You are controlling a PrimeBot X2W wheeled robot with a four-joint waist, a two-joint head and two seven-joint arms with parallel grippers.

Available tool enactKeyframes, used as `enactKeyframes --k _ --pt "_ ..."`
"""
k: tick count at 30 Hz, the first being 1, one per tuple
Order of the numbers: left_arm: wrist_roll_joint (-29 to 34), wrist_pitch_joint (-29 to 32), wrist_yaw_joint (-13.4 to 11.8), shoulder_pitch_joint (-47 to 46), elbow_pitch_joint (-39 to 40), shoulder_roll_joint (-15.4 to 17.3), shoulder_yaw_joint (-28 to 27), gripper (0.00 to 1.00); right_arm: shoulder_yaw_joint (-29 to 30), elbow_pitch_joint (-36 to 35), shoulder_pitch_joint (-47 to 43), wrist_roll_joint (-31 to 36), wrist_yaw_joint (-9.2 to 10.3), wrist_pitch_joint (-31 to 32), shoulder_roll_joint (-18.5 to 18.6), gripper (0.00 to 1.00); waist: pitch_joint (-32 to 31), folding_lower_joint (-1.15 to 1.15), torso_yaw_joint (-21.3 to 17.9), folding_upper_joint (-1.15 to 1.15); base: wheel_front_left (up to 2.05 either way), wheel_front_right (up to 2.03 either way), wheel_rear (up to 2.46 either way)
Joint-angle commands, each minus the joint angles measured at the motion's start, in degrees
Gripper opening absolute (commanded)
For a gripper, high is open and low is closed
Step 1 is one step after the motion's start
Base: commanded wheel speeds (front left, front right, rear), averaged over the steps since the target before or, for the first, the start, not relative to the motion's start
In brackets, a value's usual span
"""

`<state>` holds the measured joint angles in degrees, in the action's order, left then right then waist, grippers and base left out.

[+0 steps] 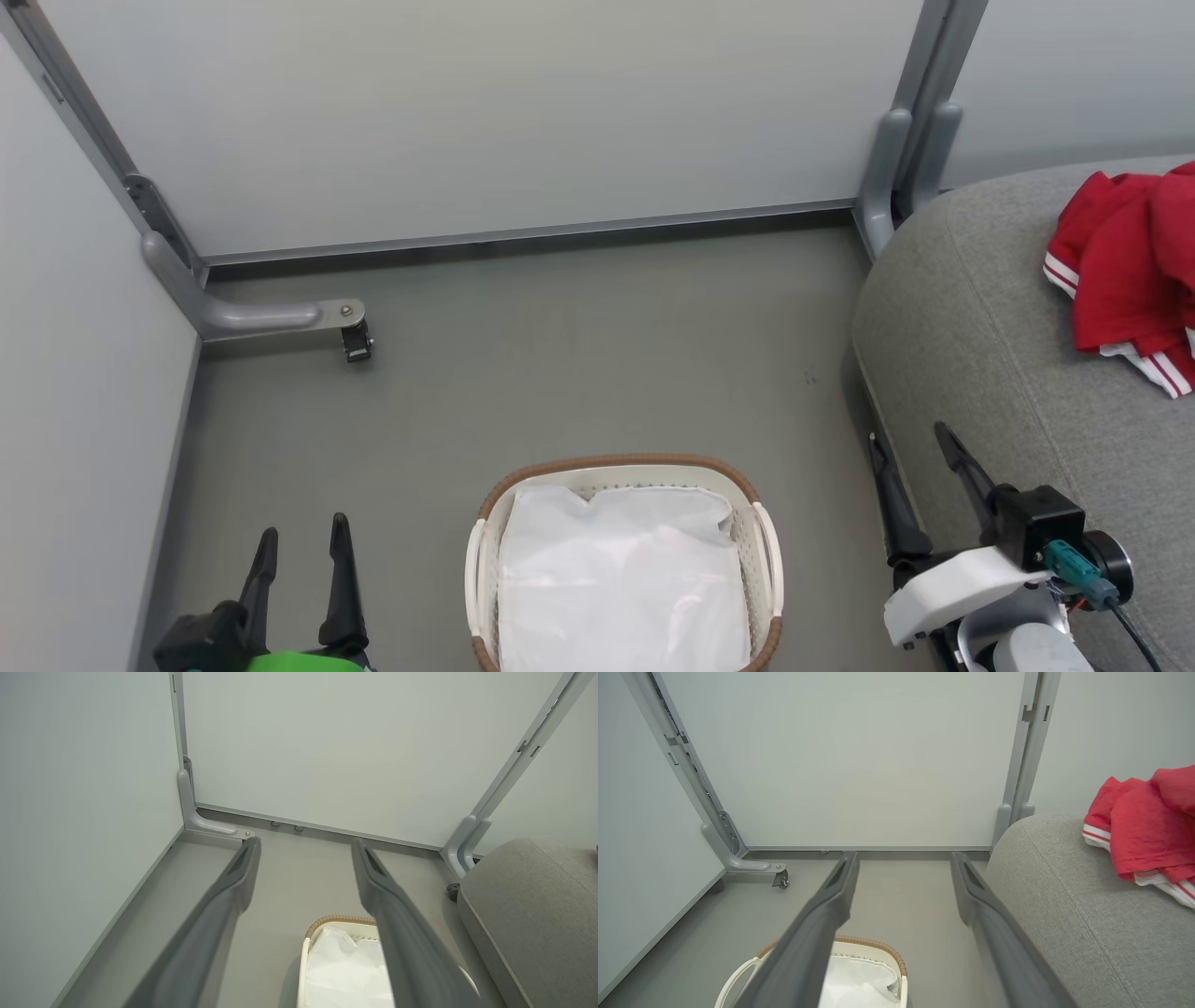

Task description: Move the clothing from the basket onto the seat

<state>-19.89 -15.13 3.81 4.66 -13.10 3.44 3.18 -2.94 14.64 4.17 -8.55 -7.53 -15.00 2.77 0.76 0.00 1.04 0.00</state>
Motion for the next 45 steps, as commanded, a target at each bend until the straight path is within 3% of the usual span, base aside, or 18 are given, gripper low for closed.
enactKeyframes --k 1,13,14,20,45 --pt "0.8 0.0 0.4 0.0 -0.2 0.0 -0.4 1.00 -0.1 0.1 -0.5 -0.4 0.08 -0.3 0.2 1.00 -0.1 0.00 0.0 0.00 0.00 0.00 0.00" --pt "1.2 0.0 0.9 -0.2 -0.9 -0.4 -1.1 1.00 -0.7 0.5 -0.6 -1.1 0.08 -0.3 0.2 1.00 -0.6 0.00 0.0 0.00 0.00 0.00 0.00" --pt "0.9 0.0 0.7 0.0 -0.8 -0.5 -1.1 0.00 -0.7 0.3 0.0 -0.8 0.00 0.0 0.0 0.00 -0.6 0.00 0.0 0.00 0.00 0.00 0.00" --pt "0.2 0.2 0.8 0.0 -3.2 -0.7 -1.2 0.00 -0.8 2.5 -1.1 -1.5 0.00 0.3 -0.3 0.00 -0.6 0.00 0.0 0.00 0.00 0.00 0.00" --pt "-22.3 6.9 1.7 -3.6 -2.4 -0.7 -3.9 0.00 2.1 1.4 0.0 -27.3 0.02 6.6 0.1 0.00 -0.6 0.00 -0.2 0.00 0.00 0.00 0.00"
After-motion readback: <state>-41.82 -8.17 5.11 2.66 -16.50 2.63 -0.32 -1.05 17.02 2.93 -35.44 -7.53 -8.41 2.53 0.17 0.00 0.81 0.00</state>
